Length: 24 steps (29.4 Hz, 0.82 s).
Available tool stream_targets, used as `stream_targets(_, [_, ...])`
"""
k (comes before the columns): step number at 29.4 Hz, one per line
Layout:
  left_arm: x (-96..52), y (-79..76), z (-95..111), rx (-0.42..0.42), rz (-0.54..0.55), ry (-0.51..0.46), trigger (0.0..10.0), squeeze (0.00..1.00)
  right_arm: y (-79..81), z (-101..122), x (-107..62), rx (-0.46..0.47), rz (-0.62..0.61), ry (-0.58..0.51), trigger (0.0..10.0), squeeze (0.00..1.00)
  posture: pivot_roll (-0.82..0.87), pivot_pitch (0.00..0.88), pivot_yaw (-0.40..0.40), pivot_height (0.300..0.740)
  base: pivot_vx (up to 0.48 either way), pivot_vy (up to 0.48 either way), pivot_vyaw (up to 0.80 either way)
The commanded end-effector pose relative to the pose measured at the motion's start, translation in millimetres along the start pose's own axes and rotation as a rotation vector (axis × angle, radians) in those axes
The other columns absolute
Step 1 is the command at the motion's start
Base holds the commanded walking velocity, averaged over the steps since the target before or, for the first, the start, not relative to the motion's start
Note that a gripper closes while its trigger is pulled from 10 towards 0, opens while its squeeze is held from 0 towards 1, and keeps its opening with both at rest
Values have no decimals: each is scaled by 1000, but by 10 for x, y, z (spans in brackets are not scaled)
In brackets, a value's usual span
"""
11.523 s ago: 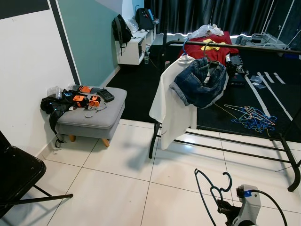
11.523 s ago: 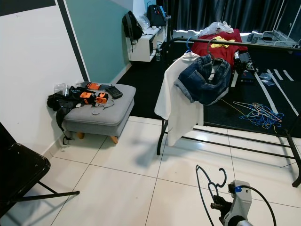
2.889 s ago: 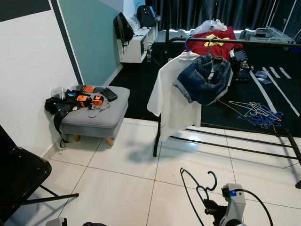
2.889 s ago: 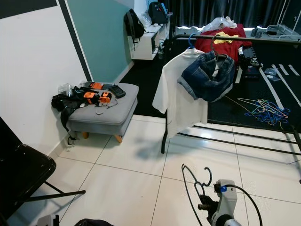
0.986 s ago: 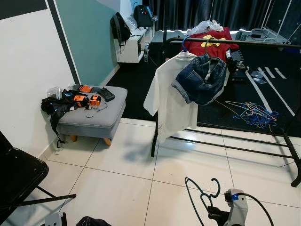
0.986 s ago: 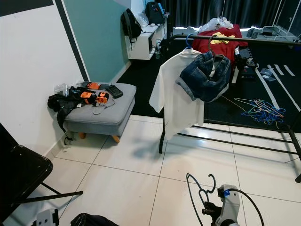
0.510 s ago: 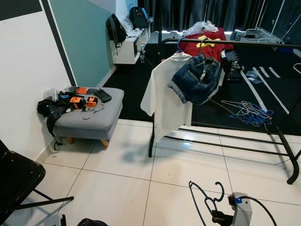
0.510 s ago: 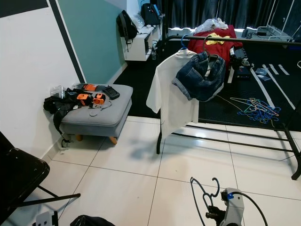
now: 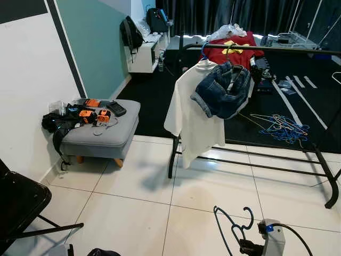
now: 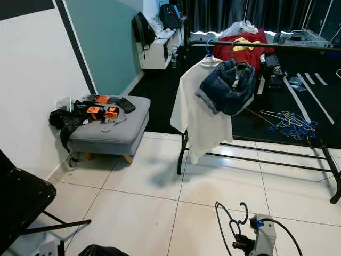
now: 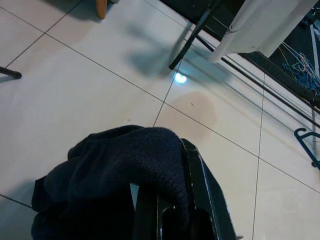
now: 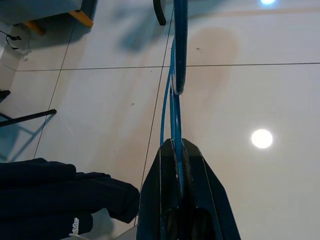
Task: Hang hanger
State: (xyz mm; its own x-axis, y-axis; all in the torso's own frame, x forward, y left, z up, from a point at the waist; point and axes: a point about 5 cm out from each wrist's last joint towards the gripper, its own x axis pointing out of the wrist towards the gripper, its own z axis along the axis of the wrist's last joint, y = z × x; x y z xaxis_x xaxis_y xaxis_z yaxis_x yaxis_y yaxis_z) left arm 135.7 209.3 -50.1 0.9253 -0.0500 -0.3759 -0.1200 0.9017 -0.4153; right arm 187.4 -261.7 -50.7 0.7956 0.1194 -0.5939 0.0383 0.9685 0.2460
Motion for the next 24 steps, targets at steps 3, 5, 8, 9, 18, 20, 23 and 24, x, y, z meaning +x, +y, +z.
stream_targets(3, [3,9,62,8,-3,-24,10000,0,27,3,12,6,11,-13,10000,0,-110,0,29,740,0,0,0])
stream_targets(5, [-1,8,61,8,-2,-24,10000,0,26,1,10,6,11,-13,10000,0,-110,0,29,740,0,0,0])
stream_targets(8, [-9,7,62,7,-2,-24,10000,0,28,0,9,6,13,-15,10000,0,-110,0,28,740,0,0,0])
stream_targets(9, [-11,8,63,7,-2,-24,10000,0,30,1,10,5,15,-15,10000,0,-110,0,28,740,0,0,0])
stream_targets(18, [-7,0,75,7,-3,-24,10000,0,86,44,45,-2,35,-39,10000,0,-104,0,24,740,0,0,0])
stream_targets(20, [-6,-2,77,7,-2,-25,10000,0,93,54,51,-3,39,-42,10000,0,-100,0,21,740,0,0,0])
stream_targets(23, [-1,-7,82,7,-2,-27,10000,0,103,76,60,-5,46,-48,10000,0,-101,0,19,740,0,0,0])
stream_targets(24, [-1,-7,82,7,-2,-27,10000,0,103,76,60,-5,46,-48,10000,0,-101,0,19,740,0,0,0])
